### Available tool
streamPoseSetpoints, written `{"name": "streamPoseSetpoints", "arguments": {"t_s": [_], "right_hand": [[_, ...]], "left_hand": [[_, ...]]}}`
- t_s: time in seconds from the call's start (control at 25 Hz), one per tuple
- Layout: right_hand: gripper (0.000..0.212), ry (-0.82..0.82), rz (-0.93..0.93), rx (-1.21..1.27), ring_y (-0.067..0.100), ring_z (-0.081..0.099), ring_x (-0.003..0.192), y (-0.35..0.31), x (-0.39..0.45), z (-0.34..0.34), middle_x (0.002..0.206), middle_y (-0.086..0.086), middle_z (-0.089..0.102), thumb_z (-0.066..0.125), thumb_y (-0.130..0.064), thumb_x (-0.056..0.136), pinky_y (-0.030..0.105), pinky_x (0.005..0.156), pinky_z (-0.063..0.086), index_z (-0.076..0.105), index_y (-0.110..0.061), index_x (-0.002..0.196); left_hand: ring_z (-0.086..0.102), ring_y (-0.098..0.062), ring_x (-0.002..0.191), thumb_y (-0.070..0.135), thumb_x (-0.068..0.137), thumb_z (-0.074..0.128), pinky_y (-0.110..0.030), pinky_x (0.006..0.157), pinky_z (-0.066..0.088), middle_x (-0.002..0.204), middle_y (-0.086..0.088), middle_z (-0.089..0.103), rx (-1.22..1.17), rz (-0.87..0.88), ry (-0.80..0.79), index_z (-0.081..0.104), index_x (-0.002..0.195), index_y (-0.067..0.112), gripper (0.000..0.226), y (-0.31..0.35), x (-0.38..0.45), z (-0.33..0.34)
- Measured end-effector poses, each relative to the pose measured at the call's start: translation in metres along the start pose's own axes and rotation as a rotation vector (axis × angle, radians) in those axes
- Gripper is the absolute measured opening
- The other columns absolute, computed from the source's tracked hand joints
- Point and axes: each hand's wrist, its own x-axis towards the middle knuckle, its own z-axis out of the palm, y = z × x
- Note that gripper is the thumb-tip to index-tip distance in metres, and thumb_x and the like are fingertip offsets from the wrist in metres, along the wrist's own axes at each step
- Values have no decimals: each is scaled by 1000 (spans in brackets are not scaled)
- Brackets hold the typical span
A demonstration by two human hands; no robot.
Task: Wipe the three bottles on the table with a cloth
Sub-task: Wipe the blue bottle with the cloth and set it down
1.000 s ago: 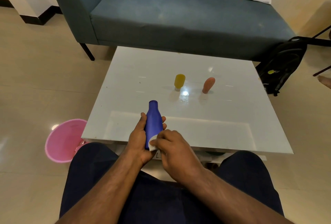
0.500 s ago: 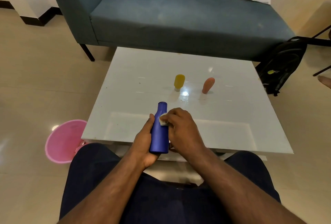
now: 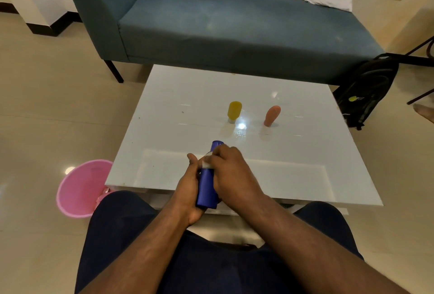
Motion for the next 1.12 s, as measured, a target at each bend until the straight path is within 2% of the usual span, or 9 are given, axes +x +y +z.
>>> {"name": "streamPoseSetpoints", "arguments": {"t_s": [0.08, 0.24, 0.4, 0.48, 0.6, 0.8, 0.96, 1.04, 1.12], "right_hand": [[25, -65, -136, -88, 21, 51, 96, 5, -5, 0, 108, 2, 56, 65, -12, 83, 33, 80, 50, 65, -17, 108], [28, 27, 77, -55, 18, 52, 100, 17, 18, -9, 110, -2, 52, 65, -12, 85, 27, 80, 51, 62, -17, 113], [26, -123, -196, -191, 18, 50, 95, -5, -14, 10, 107, 0, 54, 64, -13, 83, 34, 81, 51, 63, -18, 109], [27, -108, -188, -202, 19, 50, 95, 3, -1, 0, 106, 1, 54, 66, -15, 82, 34, 80, 51, 63, -19, 108], [30, -19, -31, -183, 19, 50, 96, 8, 19, -9, 107, 1, 53, 68, -13, 80, 31, 81, 51, 64, -17, 109], [26, -120, -189, -123, 19, 49, 96, -10, -13, 5, 106, 1, 54, 62, -10, 84, 33, 82, 49, 64, -17, 109], [21, 68, -13, 3, 14, 50, 95, 7, 11, -7, 104, -5, 56, 63, -14, 87, 21, 82, 43, 67, -18, 107], [15, 90, 137, 179, 4, 49, 89, 4, 9, -2, 102, -12, 52, 59, -16, 89, 17, 79, 41, 64, -20, 103], [14, 62, 174, 267, 1, 50, 90, 3, 2, 3, 102, -13, 52, 54, -19, 92, 17, 77, 41, 62, -22, 103]], "left_hand": [[71, -26, 85, 72, 93, 36, -40, 73, 56, 102, -12, 75, 9, 12, -5, 69, 119, 21, 66, 1, -1, -1], [71, -23, 75, 72, 91, 38, -38, 65, 55, 95, -12, 74, 32, 28, 29, 69, 115, 21, 65, 1, 0, 2], [71, -28, 109, 73, 94, 35, -49, 93, 54, 124, -13, 71, -4, 15, -26, 66, 132, 23, 70, 2, 0, -1], [72, -28, 100, 76, 92, 36, -47, 84, 56, 117, -12, 73, 23, 23, -22, 68, 127, 24, 70, 3, 1, 0], [67, -24, 78, 78, 86, 37, -38, 69, 55, 95, -11, 73, 81, 36, 56, 70, 111, 25, 68, 1, 2, 1], [71, -25, 103, 73, 91, 39, -44, 88, 54, 115, -9, 73, -88, 22, -49, 63, 134, 20, 73, 5, 0, -1], [67, -26, 86, 69, 83, 58, -39, 71, 54, 104, -14, 71, -10, 15, -8, 64, 128, 16, 69, 3, 1, -1], [65, -24, 81, 62, 82, 64, -37, 67, 53, 101, -14, 70, 10, 8, -8, 64, 126, 14, 65, 2, 0, -1], [66, -24, 82, 58, 84, 64, -37, 67, 55, 102, -14, 71, 1, 14, -19, 65, 127, 15, 61, 3, -2, -1]]}}
